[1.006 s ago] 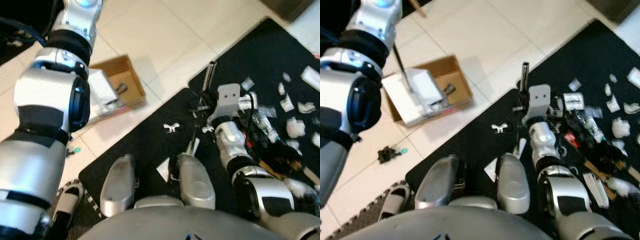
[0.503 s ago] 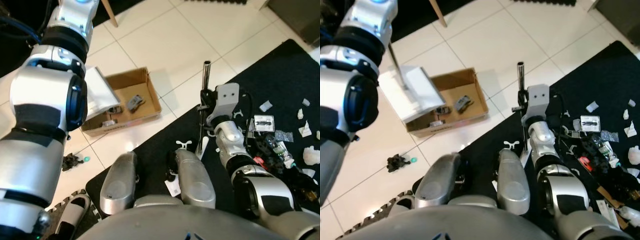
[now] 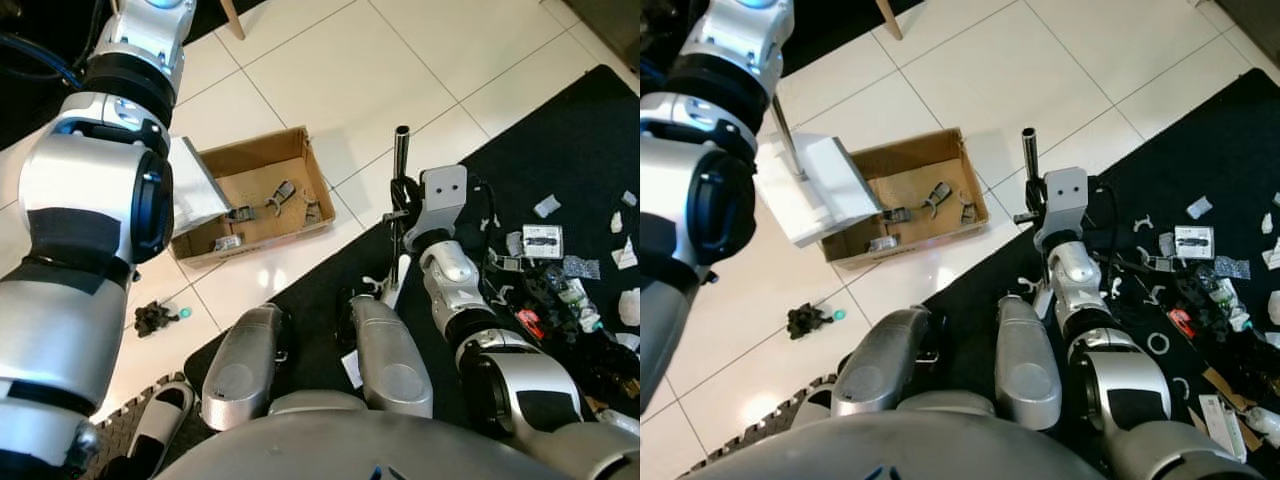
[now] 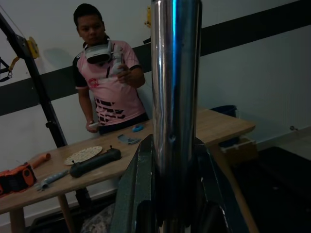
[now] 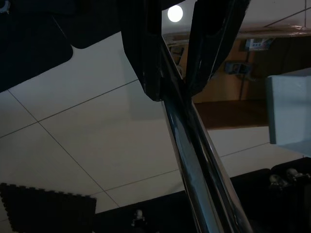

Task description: Sweep floor

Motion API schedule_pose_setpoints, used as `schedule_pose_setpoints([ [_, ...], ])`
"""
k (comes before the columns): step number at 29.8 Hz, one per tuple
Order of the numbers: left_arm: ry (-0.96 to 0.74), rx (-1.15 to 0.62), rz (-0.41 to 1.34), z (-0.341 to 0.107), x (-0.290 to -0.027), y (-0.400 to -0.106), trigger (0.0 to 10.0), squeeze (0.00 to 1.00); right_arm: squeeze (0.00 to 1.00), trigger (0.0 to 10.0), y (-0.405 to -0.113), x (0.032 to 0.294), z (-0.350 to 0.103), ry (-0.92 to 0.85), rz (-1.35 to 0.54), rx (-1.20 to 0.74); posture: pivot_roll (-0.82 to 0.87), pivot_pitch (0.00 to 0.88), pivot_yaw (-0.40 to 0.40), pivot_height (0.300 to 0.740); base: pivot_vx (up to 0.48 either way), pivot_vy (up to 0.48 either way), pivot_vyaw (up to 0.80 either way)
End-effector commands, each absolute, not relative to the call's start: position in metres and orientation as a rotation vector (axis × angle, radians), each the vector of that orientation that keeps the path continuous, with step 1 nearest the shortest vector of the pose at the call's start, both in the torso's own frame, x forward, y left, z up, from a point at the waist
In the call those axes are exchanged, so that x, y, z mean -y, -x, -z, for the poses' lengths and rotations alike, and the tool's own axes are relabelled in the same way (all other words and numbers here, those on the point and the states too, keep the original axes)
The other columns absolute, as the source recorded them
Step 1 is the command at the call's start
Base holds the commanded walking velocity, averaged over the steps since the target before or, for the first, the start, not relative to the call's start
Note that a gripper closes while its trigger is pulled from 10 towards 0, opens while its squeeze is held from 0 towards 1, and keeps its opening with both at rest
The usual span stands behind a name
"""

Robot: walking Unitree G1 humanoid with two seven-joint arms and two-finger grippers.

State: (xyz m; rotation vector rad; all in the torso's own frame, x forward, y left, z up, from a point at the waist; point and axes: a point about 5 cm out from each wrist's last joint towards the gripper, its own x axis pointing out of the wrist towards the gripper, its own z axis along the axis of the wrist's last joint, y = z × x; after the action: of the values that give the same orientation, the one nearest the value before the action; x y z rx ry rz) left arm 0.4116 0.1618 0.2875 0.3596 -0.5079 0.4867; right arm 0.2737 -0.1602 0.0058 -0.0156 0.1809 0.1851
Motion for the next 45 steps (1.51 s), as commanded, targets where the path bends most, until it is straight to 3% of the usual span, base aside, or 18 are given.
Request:
schedule_pose_setpoints([
  [1,-0.409,0.55,-0.452,-0.291,-0.158,-0.411,10.0,0.0,0.0,10.0,-0.27,0.162,-0.003,0.009,-0.172,-0.186,-0.04,0.118,0.014,0.74,0.0,0.0,0.0],
  [13,-0.413,0.649,-0.411,-0.299,-0.156,-0.406,10.0,0.0,0.0,10.0,-0.277,0.16,-0.011,-0.002,-0.168,-0.142,-0.03,0.123,0.015,0.74,0.0,0.0,0.0],
  [21,-0.403,0.727,-0.384,-0.308,-0.153,-0.401,10.0,0.0,0.0,10.0,-0.297,0.156,-0.041,-0.026,-0.153,0.007,-0.03,0.125,0.022,0.74,0.0,0.0,0.0],
  [29,-0.411,0.768,-0.233,-0.273,-0.137,-0.389,10.0,0.0,0.0,10.0,-0.302,0.148,-0.05,-0.048,-0.168,0.049,-0.03,0.127,0.025,0.74,0.0,0.0,0.0],
  [45,-0.415,0.8,-0.238,-0.271,-0.142,-0.382,10.0,0.0,0.0,10.0,-0.306,0.15,-0.056,-0.047,-0.176,0.064,-0.02,0.114,0.016,0.74,0.0,0.0,0.0],
])
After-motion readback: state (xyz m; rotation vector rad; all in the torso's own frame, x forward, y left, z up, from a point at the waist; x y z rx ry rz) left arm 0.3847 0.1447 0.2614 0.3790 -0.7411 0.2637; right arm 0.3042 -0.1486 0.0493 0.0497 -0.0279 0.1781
